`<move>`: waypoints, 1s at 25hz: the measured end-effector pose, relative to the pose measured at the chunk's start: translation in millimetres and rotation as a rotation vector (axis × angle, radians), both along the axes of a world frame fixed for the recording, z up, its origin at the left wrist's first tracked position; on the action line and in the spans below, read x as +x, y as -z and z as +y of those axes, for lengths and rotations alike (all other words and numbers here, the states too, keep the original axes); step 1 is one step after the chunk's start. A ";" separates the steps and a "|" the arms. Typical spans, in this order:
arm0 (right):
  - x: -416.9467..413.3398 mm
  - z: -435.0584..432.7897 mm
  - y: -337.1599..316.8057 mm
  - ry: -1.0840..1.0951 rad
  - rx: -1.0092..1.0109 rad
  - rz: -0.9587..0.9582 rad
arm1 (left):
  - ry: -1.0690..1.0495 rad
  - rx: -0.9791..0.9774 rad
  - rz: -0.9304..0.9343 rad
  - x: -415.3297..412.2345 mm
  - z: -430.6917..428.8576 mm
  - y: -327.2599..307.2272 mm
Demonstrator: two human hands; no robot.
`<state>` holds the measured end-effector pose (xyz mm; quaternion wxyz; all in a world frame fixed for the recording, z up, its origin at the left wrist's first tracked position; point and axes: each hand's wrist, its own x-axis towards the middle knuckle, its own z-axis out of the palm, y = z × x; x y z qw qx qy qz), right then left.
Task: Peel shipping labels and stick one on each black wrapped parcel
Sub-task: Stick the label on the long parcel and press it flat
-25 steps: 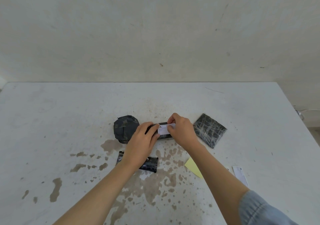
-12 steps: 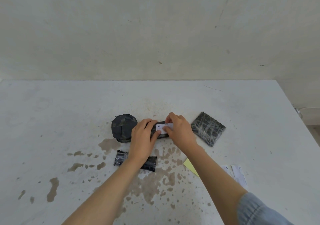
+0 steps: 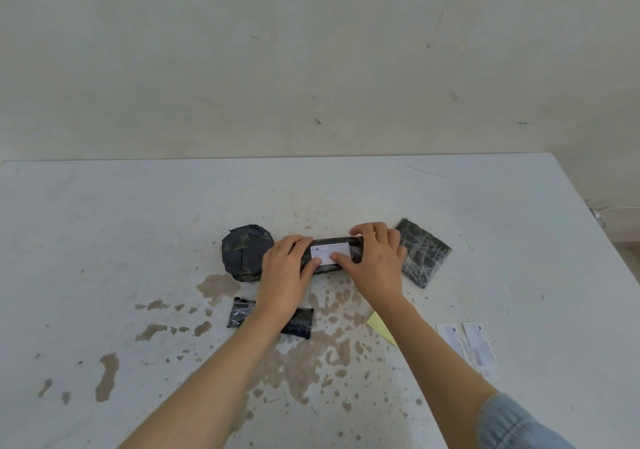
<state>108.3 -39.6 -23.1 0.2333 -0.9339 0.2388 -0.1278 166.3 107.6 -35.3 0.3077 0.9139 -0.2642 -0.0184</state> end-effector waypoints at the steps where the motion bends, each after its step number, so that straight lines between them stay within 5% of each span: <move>1: -1.9 -0.5 2.7 0.013 0.058 -0.020 | 0.014 0.009 0.006 0.9 0.6 0.0; 5: -0.7 -11.4 5.3 -0.061 0.296 -0.027 | 0.058 0.059 0.047 6.8 2.0 -1.8; 13: 7.1 -11.3 7.5 0.030 0.436 -0.064 | 0.208 0.141 0.072 14.4 11.7 -6.5; 25: 22.2 7.4 2.2 0.136 0.164 0.099 | 0.176 0.104 0.068 14.3 10.0 -8.3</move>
